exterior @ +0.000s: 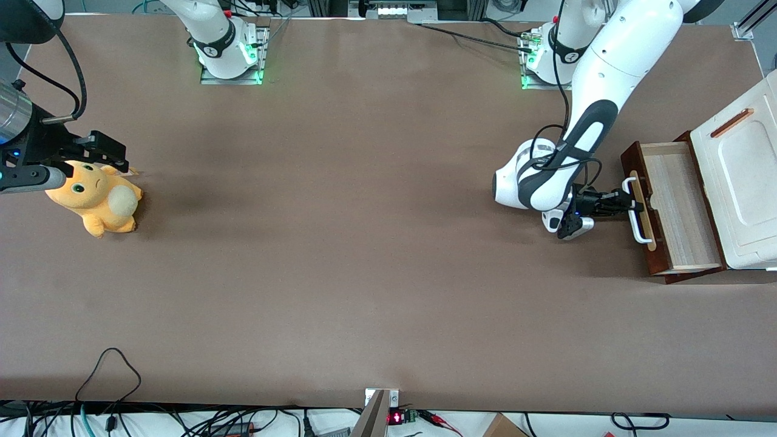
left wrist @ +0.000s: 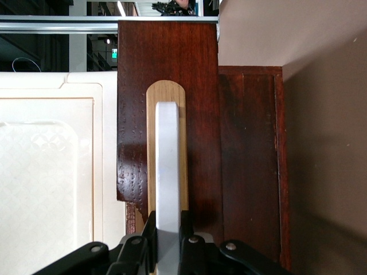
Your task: Open lower drawer with left arm only
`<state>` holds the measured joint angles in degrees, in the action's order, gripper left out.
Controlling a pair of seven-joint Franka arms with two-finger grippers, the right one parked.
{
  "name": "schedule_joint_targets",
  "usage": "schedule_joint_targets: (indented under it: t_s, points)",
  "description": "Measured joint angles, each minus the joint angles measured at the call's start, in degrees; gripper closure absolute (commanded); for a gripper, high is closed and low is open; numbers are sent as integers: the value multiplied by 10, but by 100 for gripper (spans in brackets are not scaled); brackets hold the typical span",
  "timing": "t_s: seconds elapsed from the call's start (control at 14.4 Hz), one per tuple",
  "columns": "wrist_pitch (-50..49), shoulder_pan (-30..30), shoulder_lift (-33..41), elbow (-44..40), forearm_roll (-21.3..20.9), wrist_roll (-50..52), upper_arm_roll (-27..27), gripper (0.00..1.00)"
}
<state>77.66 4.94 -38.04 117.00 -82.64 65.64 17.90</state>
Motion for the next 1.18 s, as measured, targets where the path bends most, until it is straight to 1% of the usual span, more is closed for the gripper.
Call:
schedule_joint_targets:
  t_s: [0.07,0.14,0.21,0.28,0.56,0.69,0.76,0.83,0.97,1.18]
  points:
    - [0,2,0,0,0,0,1,99]
    - [0,3,0,0,1,0,3,87]
    - [0,4,0,-1,1,0,4,46]
    - [0,5,0,-1,1,0,5,0]
    - [4,7,1,-11,1,0,11,0]
    - [8,7,7,-20,14,-5,11,0]
    - [19,6,16,-30,37,-15,11,0]
    - [38,4,33,-46,75,-35,11,0]
    - [76,-4,83,-85,165,-95,10,0]
    - [113,-24,175,-129,291,-221,10,0]
